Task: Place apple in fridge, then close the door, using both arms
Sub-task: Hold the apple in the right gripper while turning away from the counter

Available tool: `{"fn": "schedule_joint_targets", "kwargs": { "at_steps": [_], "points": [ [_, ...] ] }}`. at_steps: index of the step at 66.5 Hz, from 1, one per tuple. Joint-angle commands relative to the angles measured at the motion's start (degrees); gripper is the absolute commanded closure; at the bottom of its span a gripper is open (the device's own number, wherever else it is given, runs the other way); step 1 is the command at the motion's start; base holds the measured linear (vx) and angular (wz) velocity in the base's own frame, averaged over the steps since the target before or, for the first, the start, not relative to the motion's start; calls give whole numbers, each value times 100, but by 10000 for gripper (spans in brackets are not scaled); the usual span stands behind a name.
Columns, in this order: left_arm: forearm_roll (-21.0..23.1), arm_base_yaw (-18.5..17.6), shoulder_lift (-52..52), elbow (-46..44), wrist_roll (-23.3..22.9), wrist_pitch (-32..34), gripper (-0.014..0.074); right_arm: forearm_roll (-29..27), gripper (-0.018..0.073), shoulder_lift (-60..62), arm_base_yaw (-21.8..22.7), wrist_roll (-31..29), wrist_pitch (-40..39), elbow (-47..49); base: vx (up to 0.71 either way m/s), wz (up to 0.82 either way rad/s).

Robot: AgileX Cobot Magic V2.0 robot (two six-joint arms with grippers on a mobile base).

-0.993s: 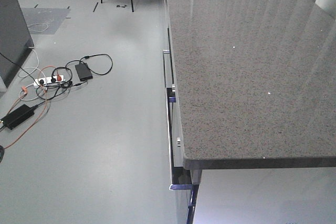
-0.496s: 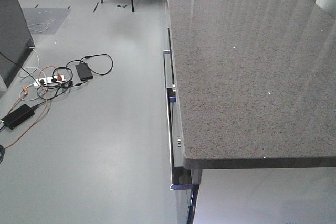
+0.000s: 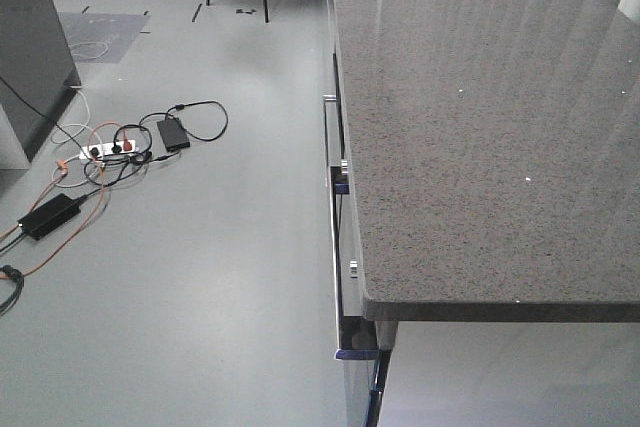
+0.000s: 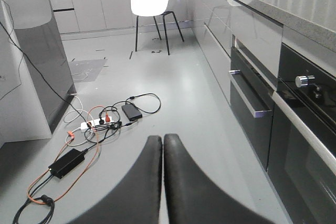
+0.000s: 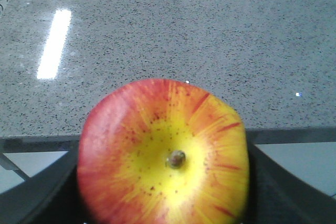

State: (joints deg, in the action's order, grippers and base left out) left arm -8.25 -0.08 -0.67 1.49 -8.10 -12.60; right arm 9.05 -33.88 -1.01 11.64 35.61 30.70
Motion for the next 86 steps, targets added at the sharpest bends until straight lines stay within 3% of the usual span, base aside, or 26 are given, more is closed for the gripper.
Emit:
{"fn": "schedule_joint_targets", "kwargs": {
  "at_steps": [1, 20, 86],
  "points": [
    [30, -2, -80, 108, -28, 412, 602, 98, 406, -5, 10, -72, -409, 170, -1, 9],
    [30, -2, -80, 108, -28, 412, 602, 96, 406, -187, -603, -72, -410, 170, 1, 13],
    [30, -2, -80, 108, -28, 412, 602, 82, 406, -187, -605, -72, -402, 170, 1, 26]
  ]
}}
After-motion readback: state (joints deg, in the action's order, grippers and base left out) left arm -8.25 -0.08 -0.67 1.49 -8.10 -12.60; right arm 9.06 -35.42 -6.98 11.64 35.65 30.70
